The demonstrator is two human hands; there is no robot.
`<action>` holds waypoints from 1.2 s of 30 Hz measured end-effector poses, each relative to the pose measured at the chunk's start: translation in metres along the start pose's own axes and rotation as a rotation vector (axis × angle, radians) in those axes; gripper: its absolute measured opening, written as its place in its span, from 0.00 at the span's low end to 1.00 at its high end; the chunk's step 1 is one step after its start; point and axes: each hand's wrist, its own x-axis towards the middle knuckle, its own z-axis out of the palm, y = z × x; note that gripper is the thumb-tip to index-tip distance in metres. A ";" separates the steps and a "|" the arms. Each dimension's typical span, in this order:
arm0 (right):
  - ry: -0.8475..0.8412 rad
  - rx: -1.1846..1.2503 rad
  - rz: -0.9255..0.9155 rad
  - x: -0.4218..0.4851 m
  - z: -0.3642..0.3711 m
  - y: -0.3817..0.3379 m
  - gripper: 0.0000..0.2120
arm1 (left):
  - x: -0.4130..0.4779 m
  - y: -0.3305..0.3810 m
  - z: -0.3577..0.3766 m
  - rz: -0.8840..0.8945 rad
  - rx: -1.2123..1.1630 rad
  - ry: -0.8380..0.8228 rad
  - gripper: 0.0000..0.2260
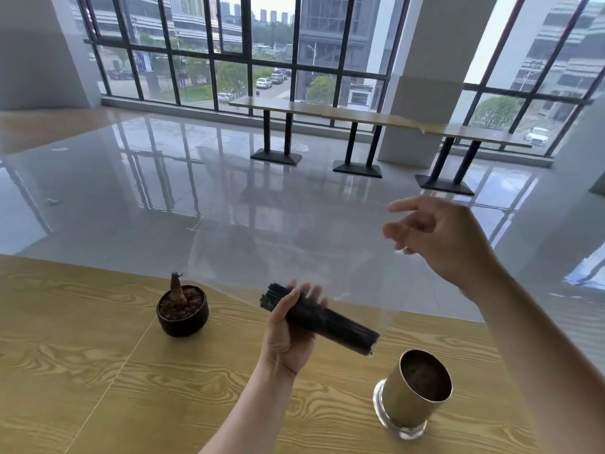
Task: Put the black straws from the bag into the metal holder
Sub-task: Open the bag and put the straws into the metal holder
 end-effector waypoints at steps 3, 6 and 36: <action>0.134 0.076 0.026 -0.016 -0.008 0.023 0.36 | 0.003 0.006 0.002 0.016 0.012 0.013 0.23; 0.134 0.242 0.141 -0.048 -0.001 0.060 0.40 | 0.006 0.009 0.004 0.011 0.004 -0.024 0.19; 0.971 0.063 0.368 -0.255 -0.068 0.136 0.06 | -0.041 -0.249 0.041 -0.708 0.052 0.060 0.06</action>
